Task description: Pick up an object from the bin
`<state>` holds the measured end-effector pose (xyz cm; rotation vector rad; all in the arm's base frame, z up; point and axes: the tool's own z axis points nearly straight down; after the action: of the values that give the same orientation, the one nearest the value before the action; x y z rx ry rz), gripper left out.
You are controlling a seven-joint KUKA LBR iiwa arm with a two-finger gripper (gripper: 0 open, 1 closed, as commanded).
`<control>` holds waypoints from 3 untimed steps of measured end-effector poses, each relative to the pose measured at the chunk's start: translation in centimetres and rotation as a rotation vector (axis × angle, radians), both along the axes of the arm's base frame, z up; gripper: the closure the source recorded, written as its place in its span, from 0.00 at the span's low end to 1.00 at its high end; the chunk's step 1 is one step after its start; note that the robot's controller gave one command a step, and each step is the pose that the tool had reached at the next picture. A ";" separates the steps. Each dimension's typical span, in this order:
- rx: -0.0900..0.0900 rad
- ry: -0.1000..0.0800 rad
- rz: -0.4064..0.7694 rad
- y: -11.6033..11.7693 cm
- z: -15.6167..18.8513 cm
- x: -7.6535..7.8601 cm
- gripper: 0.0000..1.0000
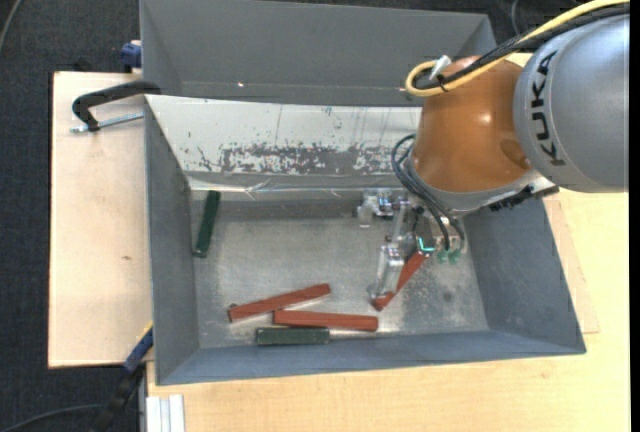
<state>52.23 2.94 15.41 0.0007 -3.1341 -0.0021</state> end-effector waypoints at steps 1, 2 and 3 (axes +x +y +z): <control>0.003 -0.002 0.351 5.6 -7.6 -2.0 0.00; 0.001 -0.016 0.379 4.9 -8.3 4.7 0.00; 0.004 -0.006 0.286 10.2 -8.3 -1.4 0.00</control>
Offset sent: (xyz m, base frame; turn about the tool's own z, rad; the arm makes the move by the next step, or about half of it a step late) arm -0.0187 0.0534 -0.0745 -0.3491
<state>50.79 13.15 7.10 0.4479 -3.1082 -0.0066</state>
